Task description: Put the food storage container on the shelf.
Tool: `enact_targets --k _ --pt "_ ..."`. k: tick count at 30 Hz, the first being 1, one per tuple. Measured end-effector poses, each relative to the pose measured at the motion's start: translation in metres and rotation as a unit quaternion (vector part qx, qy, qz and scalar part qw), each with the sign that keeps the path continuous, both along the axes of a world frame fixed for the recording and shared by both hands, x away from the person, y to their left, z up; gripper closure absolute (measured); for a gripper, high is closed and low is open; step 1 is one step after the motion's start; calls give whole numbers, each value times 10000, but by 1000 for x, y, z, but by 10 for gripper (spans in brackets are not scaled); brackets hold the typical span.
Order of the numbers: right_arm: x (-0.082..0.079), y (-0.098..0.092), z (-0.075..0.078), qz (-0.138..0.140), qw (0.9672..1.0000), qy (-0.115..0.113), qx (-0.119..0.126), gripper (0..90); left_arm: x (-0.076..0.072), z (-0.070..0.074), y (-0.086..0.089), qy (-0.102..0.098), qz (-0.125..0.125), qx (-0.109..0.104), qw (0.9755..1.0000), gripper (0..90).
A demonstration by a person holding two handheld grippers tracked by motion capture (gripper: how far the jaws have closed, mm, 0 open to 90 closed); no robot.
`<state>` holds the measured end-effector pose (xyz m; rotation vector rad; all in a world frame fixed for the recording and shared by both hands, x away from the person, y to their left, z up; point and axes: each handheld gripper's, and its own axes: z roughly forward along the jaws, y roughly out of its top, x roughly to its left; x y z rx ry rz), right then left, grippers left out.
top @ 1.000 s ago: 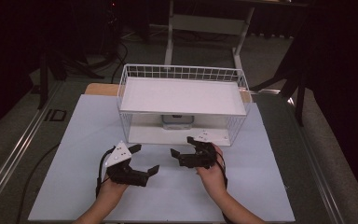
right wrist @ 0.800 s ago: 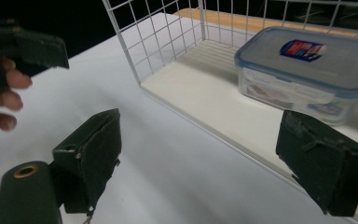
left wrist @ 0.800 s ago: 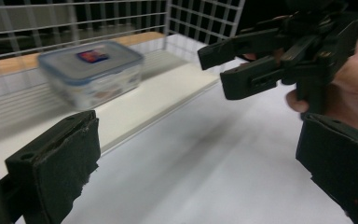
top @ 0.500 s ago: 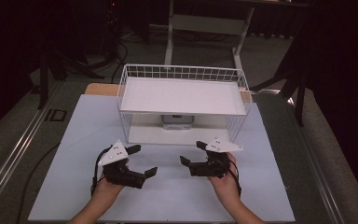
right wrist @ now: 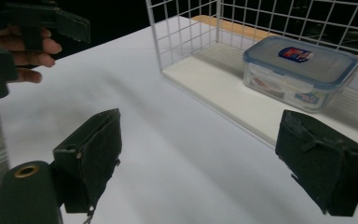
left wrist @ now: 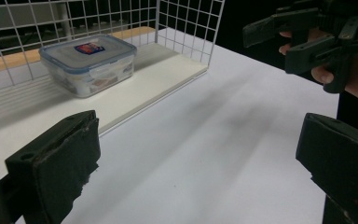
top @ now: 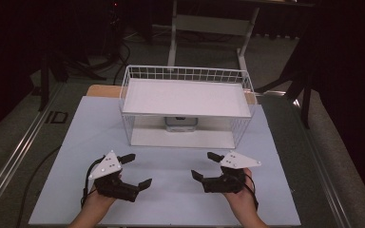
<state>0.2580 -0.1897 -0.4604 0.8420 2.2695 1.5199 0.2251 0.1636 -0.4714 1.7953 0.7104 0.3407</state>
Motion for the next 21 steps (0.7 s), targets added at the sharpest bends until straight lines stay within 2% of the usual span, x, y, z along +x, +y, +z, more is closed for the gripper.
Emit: enact_targets --k 11,21 --pt "-11 -33 2 -92 9999 36 53 148 -13 -5 15 17 46 -92 9999 7" --pt "-24 -53 -2 68 10000 -1 38 147 -23 -13 26 -12 -73 -64 10000 7"
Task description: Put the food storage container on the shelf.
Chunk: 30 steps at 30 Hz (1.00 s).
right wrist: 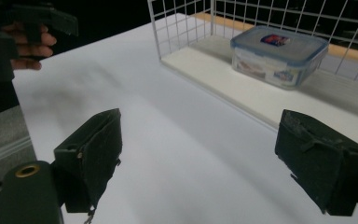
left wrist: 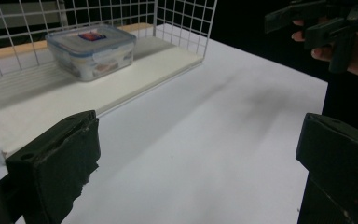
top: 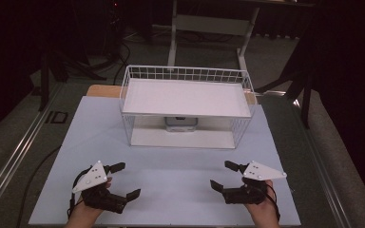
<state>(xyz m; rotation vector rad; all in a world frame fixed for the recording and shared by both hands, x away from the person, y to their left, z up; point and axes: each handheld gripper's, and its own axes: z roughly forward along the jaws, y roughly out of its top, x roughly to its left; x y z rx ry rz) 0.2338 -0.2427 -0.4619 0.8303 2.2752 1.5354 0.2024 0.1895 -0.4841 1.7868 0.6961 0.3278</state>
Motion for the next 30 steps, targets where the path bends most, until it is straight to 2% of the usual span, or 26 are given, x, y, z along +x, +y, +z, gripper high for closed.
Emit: enact_targets --k 7,11,17,21,25,29,30 --pt "-8 -10 -7 69 9999 -20 -135 147 -3 -6 3 45 40 36 10000 7" --pt "-7 -14 -14 71 9997 138 -189 147 -4 -9 5 53 66 -28 10000 7" --pt "-4 -20 -23 32 9995 9 -314 147 -2 -9 9 -65 139 44 9999 7" --pt "-2 -23 -26 -38 9991 -63 -412 147 1 -12 11 6 169 12 9999 7" --pt "-1 -27 -27 -105 9991 -65 -415 146 2 -16 10 47 163 68 9998 7" --pt "4 -31 -32 -165 9994 96 -299 163 5 -21 8 109 157 -14 9998 7" --pt "5 -31 -33 -173 9994 71 -290 177 6 -22 8 139 193 -22 9997 7"
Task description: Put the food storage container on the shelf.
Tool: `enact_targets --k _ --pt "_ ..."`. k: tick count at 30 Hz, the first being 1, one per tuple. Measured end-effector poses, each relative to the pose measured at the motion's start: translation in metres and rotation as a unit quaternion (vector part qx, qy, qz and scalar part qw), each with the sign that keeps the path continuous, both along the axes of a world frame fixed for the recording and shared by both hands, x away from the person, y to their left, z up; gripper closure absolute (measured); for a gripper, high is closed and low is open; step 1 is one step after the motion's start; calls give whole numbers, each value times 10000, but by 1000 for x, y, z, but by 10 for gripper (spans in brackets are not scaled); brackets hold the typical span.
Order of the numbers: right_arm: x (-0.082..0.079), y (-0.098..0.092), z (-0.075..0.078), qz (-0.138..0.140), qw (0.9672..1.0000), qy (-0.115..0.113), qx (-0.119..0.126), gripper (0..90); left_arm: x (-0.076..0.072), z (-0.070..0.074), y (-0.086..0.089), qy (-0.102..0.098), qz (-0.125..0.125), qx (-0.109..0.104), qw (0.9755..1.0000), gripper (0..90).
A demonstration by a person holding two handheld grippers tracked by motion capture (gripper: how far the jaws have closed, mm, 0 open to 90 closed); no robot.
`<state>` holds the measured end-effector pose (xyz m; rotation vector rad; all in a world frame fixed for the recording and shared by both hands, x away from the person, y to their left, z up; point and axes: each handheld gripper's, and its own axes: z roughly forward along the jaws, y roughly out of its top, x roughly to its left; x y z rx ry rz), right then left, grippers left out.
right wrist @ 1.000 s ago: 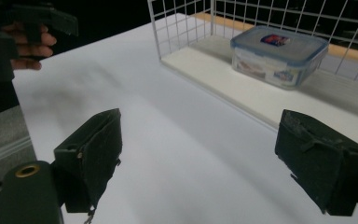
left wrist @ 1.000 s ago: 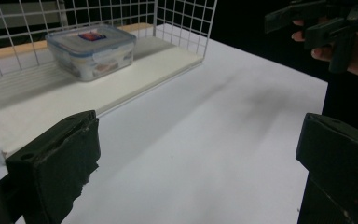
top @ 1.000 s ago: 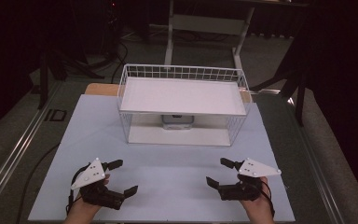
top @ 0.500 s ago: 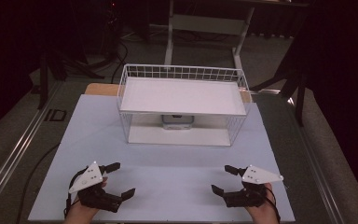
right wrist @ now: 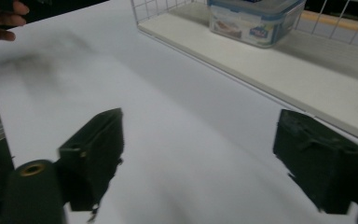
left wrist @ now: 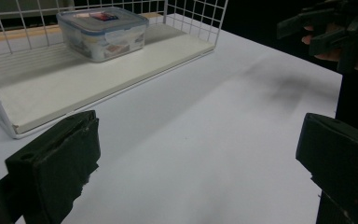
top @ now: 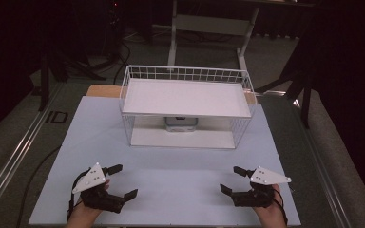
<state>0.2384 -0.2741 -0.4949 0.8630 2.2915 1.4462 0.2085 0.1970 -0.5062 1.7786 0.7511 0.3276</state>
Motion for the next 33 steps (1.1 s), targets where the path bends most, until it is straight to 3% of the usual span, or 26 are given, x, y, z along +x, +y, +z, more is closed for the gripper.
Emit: enact_targets --k 5,14,33 --pt "1 -2 2 45 9998 -166 25 176 -1 -1 0 2 26 -100 9999 7" --pt "1 -2 2 111 9997 -103 180 171 -4 2 -1 -153 44 -54 9999 7" --pt "2 -2 0 141 9997 -68 188 170 -2 1 2 -116 66 -151 9998 7"
